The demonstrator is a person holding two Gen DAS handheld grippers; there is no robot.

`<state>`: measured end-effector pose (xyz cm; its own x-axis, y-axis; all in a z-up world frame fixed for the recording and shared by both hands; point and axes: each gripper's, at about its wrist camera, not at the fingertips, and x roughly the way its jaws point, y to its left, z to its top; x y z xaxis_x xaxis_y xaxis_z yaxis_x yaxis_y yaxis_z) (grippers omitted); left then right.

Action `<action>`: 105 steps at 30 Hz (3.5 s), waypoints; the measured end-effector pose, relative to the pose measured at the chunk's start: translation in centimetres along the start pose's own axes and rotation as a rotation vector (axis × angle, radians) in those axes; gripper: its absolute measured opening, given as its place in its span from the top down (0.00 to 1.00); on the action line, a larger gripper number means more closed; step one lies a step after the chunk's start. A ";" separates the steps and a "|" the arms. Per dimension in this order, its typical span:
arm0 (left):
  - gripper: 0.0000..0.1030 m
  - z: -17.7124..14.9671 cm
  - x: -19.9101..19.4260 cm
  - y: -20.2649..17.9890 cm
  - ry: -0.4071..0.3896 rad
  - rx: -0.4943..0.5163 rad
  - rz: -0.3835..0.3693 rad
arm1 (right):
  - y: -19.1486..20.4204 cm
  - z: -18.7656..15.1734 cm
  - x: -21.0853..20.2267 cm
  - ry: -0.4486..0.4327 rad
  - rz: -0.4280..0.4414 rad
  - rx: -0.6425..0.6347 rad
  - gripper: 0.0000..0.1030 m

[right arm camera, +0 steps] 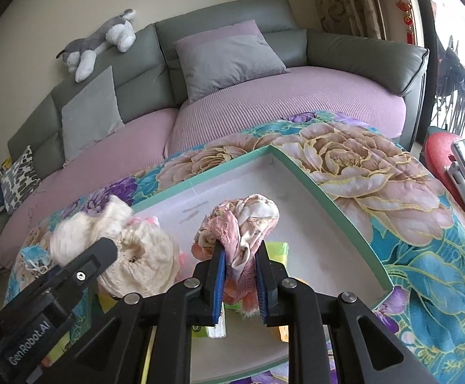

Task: Organize soft objects
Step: 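Release the pink cloth with the right tool while the left tool releases the lace fabric in the tray, then move both tools away from the tray toward the remaining items on the bed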

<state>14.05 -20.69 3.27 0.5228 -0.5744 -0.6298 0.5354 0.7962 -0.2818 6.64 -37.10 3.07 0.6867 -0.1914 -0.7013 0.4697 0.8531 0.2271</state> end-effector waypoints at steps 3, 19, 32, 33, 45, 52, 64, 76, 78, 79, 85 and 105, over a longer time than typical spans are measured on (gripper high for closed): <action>0.57 0.1 -0.3 0.1 -0.003 -0.004 0.005 | 0.0 0.0 0.1 0.009 -0.011 -0.004 0.77; 0.45 0.7 -2.2 2.5 -0.025 -0.053 0.079 | 0.4 0.0 -0.1 0.022 -0.045 -0.019 0.40; 0.38 0.0 -1.5 7.0 0.054 -0.142 0.305 | 0.7 0.0 0.2 0.035 -0.058 -0.022 0.26; 0.38 -0.1 -1.4 7.5 0.063 -0.152 0.320 | 0.6 0.0 0.2 0.036 -0.058 -0.021 0.26; 0.19 -1.1 -0.8 9.7 0.110 -0.192 0.428 | 0.8 0.0 0.4 0.040 -0.055 -0.026 0.16; 0.15 -1.3 -0.7 10.4 0.121 -0.206 0.462 | 0.9 0.0 0.3 0.041 -0.055 -0.026 0.15; 0.07 -1.6 -1.1 11.6 0.122 -0.236 0.498 | 0.9 0.1 0.3 0.035 -0.055 -0.023 0.00; 0.07 -1.1 -3.0 11.9 0.087 -0.216 0.511 | 2.3 0.6 -1.5 -0.042 -0.042 -0.037 0.00; 0.07 -0.8 -3.7 12.1 0.070 -0.209 0.528 | 3.0 0.7 -2.2 -0.066 -0.016 -0.046 0.00; 0.07 -0.7 -4.1 12.3 0.066 -0.207 0.540 | 3.4 0.8 -2.4 -0.077 -0.005 -0.056 0.00; 0.07 -0.4 -6.5 13.9 0.033 -0.215 0.595 | 6.6 0.5 -2.8 -0.097 0.047 -0.117 0.00; 0.07 -1.2 -12.2 20.9 0.000 -0.335 0.687 | 16.6 -2.7 -2.2 -0.052 0.214 -0.266 0.00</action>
<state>18.06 3.21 4.18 0.6653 0.0712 -0.7432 -0.1405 0.9896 -0.0309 11.42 -21.24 6.53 0.7848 -0.0133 -0.6195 0.1554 0.9720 0.1760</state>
